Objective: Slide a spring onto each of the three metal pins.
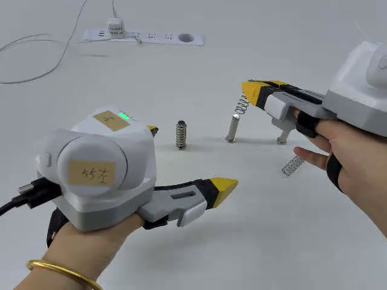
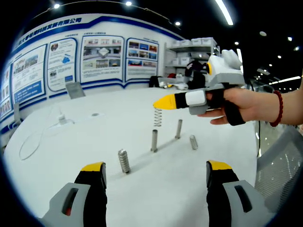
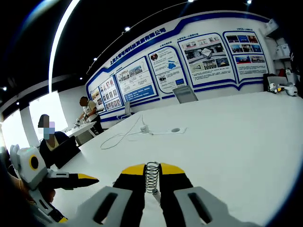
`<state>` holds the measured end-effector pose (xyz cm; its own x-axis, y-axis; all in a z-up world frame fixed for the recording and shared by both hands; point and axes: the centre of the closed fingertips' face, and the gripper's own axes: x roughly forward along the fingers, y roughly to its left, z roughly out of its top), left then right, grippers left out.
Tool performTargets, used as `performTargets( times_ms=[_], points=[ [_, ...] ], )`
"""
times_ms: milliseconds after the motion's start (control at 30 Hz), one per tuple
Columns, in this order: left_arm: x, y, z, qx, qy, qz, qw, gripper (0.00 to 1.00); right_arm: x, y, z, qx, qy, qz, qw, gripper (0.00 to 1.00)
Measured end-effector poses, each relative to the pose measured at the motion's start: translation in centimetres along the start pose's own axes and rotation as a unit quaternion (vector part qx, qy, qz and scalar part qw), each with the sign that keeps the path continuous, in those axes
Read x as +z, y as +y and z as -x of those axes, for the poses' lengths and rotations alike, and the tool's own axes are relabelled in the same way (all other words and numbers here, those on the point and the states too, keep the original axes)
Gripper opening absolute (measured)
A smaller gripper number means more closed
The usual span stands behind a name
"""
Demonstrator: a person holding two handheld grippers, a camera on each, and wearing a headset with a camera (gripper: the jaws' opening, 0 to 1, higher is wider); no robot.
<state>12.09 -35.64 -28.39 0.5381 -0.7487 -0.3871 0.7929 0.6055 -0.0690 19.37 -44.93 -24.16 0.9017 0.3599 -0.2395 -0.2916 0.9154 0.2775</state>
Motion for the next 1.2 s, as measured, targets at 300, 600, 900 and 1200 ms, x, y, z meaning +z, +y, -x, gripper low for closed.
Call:
performTargets(
  times_ms=[300,600,900,1200],
  points=[
    [-0.1,0.1,-0.1,0.001,0.000,0.003,1.0000,0.96,-0.8,-0.3,-0.5,-0.003,0.012,0.018,0.9998,0.11],
    [-0.3,0.2,-0.1,0.002,0.004,0.011,0.9999,1.00,-1.4,-0.2,-0.8,-0.005,0.022,0.038,0.9990,0.11],
    [-0.5,0.1,-0.2,-0.002,0.009,0.015,0.9998,0.99,-1.6,0.4,-0.8,-0.005,0.023,0.087,0.9959,0.11],
    [-0.4,0.0,-0.2,-0.002,0.010,0.013,0.9999,0.98,-2.4,0.8,-0.5,-0.008,0.034,0.127,0.9913,0.12]
  ],
)
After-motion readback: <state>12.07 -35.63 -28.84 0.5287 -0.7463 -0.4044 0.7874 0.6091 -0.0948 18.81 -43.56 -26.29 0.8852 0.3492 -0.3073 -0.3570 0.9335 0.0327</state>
